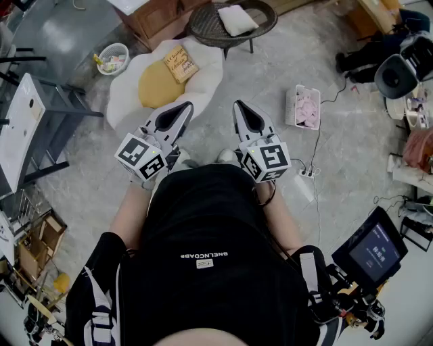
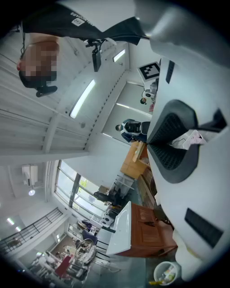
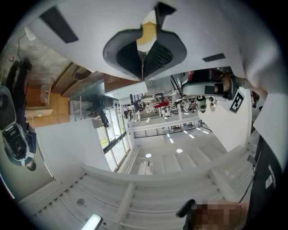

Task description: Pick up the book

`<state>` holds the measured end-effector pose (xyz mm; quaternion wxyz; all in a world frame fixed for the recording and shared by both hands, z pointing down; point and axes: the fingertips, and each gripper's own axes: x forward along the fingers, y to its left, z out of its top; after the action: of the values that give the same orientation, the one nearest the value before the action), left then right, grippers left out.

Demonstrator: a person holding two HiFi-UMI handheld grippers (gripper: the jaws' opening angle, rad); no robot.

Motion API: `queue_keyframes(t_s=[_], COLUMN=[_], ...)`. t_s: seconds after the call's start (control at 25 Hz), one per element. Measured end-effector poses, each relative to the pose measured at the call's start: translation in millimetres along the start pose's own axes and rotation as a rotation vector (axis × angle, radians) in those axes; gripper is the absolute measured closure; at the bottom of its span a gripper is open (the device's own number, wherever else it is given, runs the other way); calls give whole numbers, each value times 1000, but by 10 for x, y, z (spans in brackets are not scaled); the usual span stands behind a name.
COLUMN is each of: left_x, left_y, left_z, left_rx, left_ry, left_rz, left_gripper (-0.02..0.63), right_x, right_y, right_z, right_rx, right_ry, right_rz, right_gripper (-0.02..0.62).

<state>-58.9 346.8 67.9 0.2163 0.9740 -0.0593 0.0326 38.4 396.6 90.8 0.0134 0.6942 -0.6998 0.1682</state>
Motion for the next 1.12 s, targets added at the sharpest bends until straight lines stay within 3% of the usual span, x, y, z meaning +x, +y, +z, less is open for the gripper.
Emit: queue_keyframes(t_s=[0.16,0.44,0.68,1.12], left_x=[93,392,663,815], left_y=[-153,-370,-574,-794], left_z=[-106,-295,-440,-780], left_rx=[57,41,37,49], left_ry=[42,87,104,136], left_rz=[1,19,83,159], left_gripper=[592,592,592,592], right_x=[-109,-317,-514,-680], right_y=[-66,-402,-759,-1007], right_z=[-32,-44,-27,-245], right_rx=[-11,7,37,90], right_ry=[1,2,-8,-7], right_rz=[15,36,71,135], right_gripper=[563,563,563,563])
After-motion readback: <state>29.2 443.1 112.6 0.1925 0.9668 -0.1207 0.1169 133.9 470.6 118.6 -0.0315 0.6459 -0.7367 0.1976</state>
